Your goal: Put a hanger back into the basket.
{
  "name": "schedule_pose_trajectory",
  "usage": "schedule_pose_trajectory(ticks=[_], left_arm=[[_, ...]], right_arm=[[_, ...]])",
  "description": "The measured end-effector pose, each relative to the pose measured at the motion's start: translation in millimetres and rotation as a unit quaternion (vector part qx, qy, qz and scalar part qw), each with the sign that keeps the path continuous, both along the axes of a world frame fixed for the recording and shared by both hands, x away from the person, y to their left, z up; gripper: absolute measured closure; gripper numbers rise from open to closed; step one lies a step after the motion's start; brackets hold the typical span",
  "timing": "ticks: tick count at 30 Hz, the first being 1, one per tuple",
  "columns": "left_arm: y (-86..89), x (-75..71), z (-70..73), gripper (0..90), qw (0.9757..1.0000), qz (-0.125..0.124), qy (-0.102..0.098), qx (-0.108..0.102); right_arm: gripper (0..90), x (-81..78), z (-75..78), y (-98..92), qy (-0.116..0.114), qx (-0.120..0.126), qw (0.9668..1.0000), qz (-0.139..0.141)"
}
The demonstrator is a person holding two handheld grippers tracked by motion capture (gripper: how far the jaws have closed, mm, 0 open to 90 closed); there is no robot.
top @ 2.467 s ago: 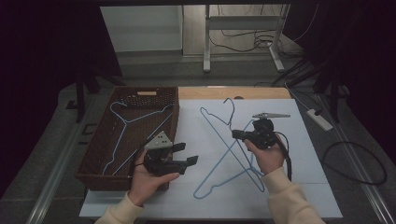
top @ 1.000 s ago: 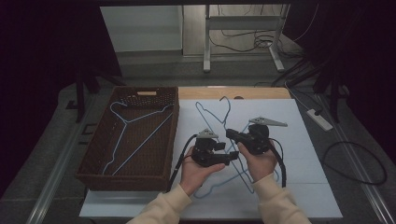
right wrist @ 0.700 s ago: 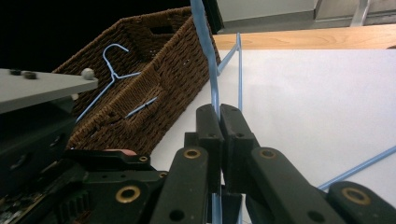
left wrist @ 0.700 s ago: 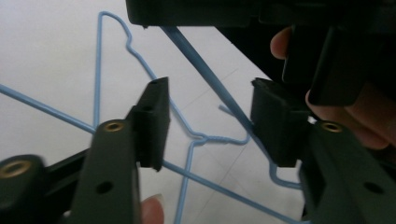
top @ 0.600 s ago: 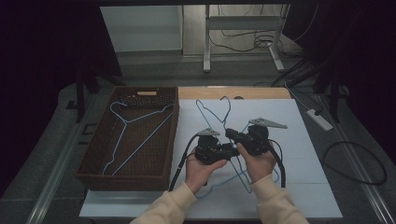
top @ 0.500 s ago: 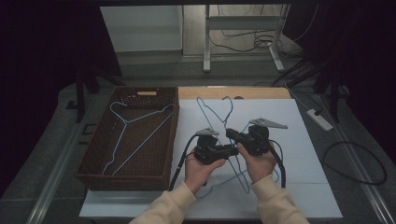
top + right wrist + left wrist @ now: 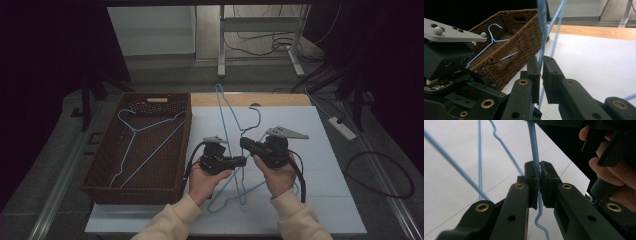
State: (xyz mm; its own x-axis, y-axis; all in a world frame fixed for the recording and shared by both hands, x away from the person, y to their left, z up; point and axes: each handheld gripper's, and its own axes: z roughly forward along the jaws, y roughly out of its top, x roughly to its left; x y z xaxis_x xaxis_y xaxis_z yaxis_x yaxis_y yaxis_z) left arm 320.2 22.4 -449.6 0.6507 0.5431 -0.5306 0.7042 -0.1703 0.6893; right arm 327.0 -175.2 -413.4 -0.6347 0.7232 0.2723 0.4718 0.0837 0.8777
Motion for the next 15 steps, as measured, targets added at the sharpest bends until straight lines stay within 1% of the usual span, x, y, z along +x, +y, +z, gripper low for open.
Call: schedule_pose_trajectory(ticks=[2, 3, 6, 9, 10, 11, 13, 15], left_arm=[[1.3, 0.0, 0.1, 86.0, 1.0000, -0.003, 0.003, 0.001], [2.7, -0.3, 0.3, 86.7, 1.0000, -0.006, 0.004, 0.004], [5.6, -2.4, 1.9, 87.2, 0.9999, -0.013, 0.004, 0.008], [8.3, -3.7, 4.1, 87.2, 0.9996, -0.023, 0.011, 0.007], [8.6, -4.1, 4.5, 87.3, 0.9996, -0.026, 0.012, 0.008], [8.8, -4.4, 5.0, 87.2, 0.9995, -0.027, 0.012, 0.009], [9.4, -5.4, 6.4, 87.2, 0.9994, -0.030, 0.015, 0.010], [10.7, -5.7, 7.9, 87.2, 0.9992, -0.035, 0.016, 0.010]], right_arm=[[83.4, 0.2, -0.1, 0.5, -0.004, 0.000, 1.0000, 0.004], [81.0, 0.2, 0.5, 1.2, -0.015, -0.002, 0.9999, 0.008], [76.9, 0.6, 1.6, 0.0, -0.017, 0.003, 0.9997, 0.016], [67.0, 0.1, 3.4, -1.6, -0.027, 0.009, 0.9990, 0.035], [61.7, -0.5, 4.2, -2.7, -0.031, 0.014, 0.9984, 0.044], [57.5, -1.5, 5.1, -3.7, -0.038, 0.014, 0.9979, 0.051], [53.2, -3.9, 7.0, -6.3, -0.048, 0.011, 0.9969, 0.061], [46.6, -5.9, 8.4, -8.6, -0.050, 0.012, 0.9961, 0.071]])
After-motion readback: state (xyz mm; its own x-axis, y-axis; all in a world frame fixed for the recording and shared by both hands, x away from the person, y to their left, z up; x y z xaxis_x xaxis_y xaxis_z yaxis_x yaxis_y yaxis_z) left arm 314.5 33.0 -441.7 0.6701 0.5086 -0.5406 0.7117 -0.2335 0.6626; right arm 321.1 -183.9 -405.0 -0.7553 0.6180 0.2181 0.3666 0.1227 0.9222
